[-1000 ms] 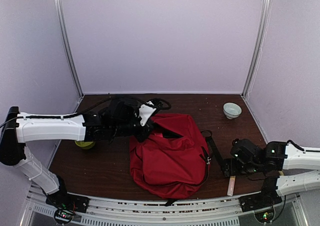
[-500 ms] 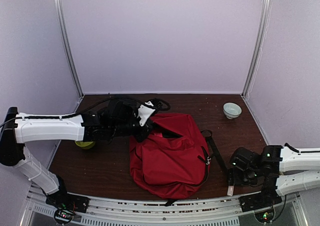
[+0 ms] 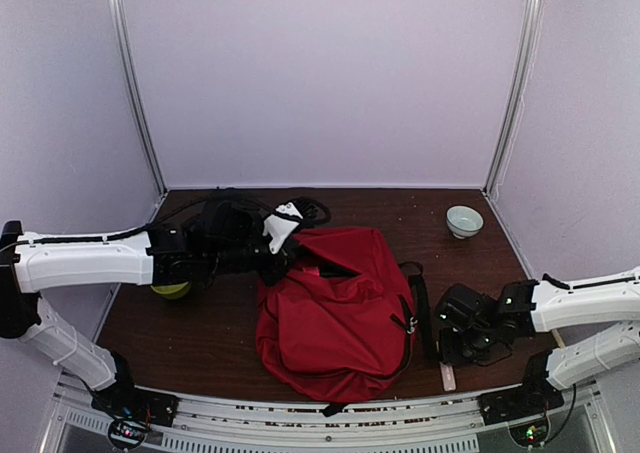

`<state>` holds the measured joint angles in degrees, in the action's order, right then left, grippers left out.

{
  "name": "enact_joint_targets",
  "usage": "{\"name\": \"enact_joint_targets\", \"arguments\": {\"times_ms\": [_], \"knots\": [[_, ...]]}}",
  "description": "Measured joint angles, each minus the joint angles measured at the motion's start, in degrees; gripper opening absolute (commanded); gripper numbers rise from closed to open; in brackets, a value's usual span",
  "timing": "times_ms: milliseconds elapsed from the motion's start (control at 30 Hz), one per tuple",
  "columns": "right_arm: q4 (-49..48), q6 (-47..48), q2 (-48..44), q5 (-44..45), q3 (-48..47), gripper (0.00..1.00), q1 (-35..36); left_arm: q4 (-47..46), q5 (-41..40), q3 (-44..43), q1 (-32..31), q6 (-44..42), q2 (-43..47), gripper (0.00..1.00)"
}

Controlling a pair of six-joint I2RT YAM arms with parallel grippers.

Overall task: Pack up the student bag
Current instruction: Pick up the pen from the corner of the board, then place the pen in the lower front pocket of the bag.

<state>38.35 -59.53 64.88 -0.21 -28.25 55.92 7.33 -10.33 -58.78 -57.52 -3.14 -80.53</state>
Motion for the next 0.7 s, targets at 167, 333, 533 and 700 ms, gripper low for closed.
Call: {"name": "enact_joint_targets", "arguments": {"times_ms": [167, 333, 533, 700], "knots": [[7.9, 3.2, -0.7, 2.7, -5.2, 0.0, 0.2, -0.4, -0.2, 2.5, 0.0, -0.1, 1.9, 0.0], [12.0, 9.1, -7.5, 9.0, -15.6, 0.0, 0.2, -0.4, -0.2, 2.7, 0.0, 0.0, 2.2, 0.0], [-12.0, 26.9, -17.4, 8.0, -17.0, 0.0, 2.6, -0.6, -0.2, 2.7, 0.0, 1.4, 2.1, 0.0], [-45.0, 43.8, -9.5, -0.2, -10.3, 0.0, 4.0, -0.6, 0.3, 1.3, 0.0, 3.9, 1.3, 0.0]]}}
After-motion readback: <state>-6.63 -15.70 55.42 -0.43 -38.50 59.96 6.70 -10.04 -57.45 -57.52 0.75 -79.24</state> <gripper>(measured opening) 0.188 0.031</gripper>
